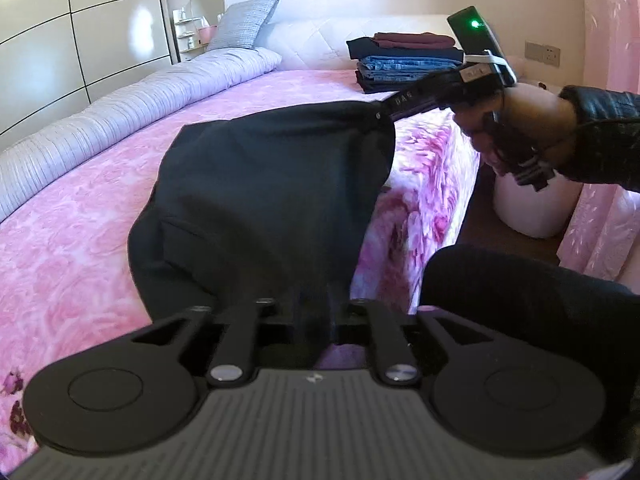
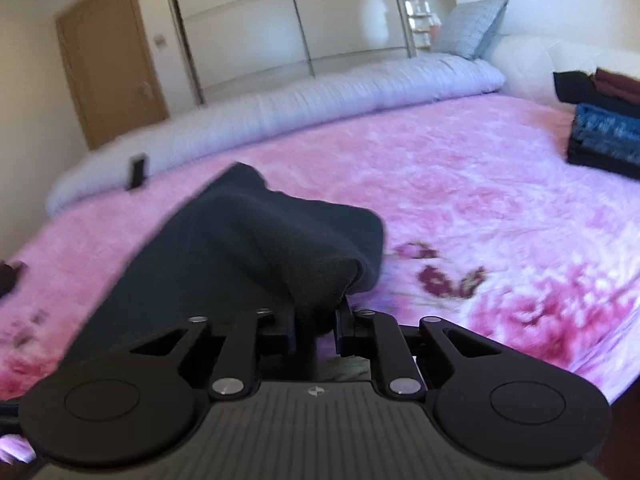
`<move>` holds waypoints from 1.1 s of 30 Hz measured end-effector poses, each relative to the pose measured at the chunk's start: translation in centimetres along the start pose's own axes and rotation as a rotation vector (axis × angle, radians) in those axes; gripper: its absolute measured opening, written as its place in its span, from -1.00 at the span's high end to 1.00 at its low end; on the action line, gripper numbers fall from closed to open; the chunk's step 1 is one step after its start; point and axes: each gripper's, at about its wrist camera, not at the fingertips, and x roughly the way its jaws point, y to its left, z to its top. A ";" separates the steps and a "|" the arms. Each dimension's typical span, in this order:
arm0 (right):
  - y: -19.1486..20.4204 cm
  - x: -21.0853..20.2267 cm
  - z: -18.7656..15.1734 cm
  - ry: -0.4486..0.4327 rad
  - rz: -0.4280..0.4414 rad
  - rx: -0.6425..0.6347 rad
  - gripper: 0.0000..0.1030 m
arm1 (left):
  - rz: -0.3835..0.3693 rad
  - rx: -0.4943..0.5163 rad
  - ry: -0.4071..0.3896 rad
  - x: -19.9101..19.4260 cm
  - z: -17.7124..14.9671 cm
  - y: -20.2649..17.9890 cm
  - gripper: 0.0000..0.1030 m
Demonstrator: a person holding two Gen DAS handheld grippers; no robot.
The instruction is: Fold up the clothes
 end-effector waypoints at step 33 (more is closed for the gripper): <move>11.4 -1.7 -5.9 0.005 0.338 -0.350 -0.71 | -0.142 -0.559 -0.143 10.6 7.7 17.4 0.93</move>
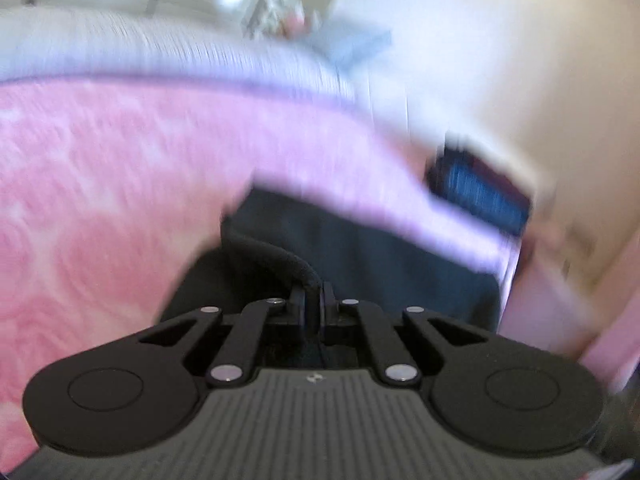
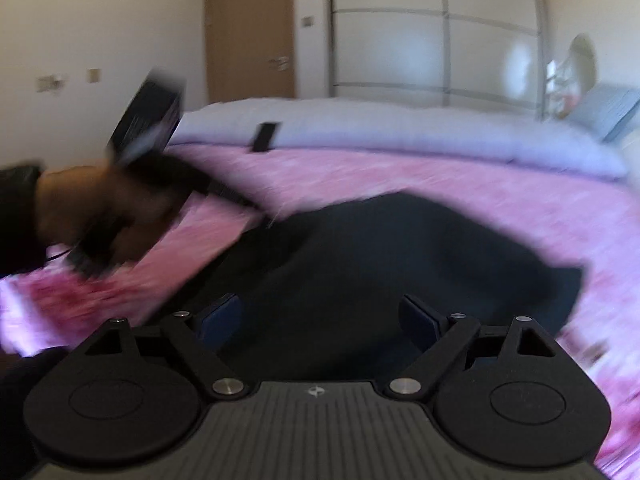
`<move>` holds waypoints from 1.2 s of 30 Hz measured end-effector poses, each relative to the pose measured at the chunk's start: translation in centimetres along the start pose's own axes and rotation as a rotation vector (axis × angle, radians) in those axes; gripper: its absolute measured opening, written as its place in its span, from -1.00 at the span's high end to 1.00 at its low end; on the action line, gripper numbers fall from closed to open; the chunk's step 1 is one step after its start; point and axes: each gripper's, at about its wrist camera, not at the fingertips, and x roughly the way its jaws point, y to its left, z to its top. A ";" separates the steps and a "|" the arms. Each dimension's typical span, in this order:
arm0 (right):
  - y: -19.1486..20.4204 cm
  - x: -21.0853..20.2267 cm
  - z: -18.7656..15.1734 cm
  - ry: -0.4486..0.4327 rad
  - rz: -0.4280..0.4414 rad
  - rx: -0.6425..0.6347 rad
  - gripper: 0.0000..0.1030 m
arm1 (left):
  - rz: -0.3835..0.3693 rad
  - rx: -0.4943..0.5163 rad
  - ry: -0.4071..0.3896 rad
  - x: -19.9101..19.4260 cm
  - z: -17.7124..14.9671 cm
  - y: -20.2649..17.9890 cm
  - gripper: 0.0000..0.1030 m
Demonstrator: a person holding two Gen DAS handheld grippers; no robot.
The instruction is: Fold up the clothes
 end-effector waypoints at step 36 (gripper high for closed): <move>4.4 -13.1 10.0 -0.336 -0.273 -0.235 1.00 | 0.091 -0.009 -0.690 -23.6 6.7 -7.2 0.93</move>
